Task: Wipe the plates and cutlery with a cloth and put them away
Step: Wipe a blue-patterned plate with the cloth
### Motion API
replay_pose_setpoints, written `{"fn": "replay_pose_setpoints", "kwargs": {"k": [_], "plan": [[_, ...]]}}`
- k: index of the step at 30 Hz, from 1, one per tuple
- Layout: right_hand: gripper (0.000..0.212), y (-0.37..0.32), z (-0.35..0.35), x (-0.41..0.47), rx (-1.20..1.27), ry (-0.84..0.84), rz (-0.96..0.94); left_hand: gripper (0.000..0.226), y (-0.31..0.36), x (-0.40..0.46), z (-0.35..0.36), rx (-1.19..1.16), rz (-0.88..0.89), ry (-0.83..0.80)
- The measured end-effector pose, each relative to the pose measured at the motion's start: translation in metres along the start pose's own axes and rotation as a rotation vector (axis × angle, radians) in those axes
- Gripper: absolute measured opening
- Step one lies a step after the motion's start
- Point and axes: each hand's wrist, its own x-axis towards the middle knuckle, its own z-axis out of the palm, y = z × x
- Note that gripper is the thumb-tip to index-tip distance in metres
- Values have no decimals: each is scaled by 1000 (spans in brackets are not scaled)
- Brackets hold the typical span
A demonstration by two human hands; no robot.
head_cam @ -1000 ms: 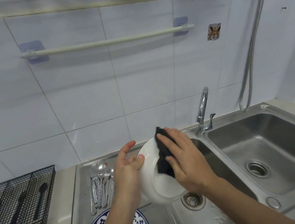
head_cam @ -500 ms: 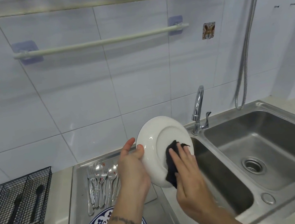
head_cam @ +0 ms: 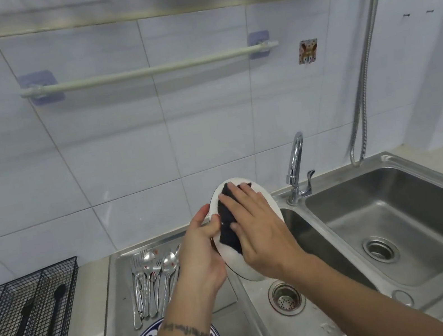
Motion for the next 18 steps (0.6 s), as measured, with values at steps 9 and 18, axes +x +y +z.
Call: {"fn": "replay_pose_setpoints", "kwargs": {"k": [9, 18], "plan": [[55, -4, -4, 7, -15, -111, -20, 44, 8, 1, -15, 44, 54, -15], [50, 23, -16, 8, 123, -119, 206, 53, 11, 2, -28, 273, 126, -74]]}}
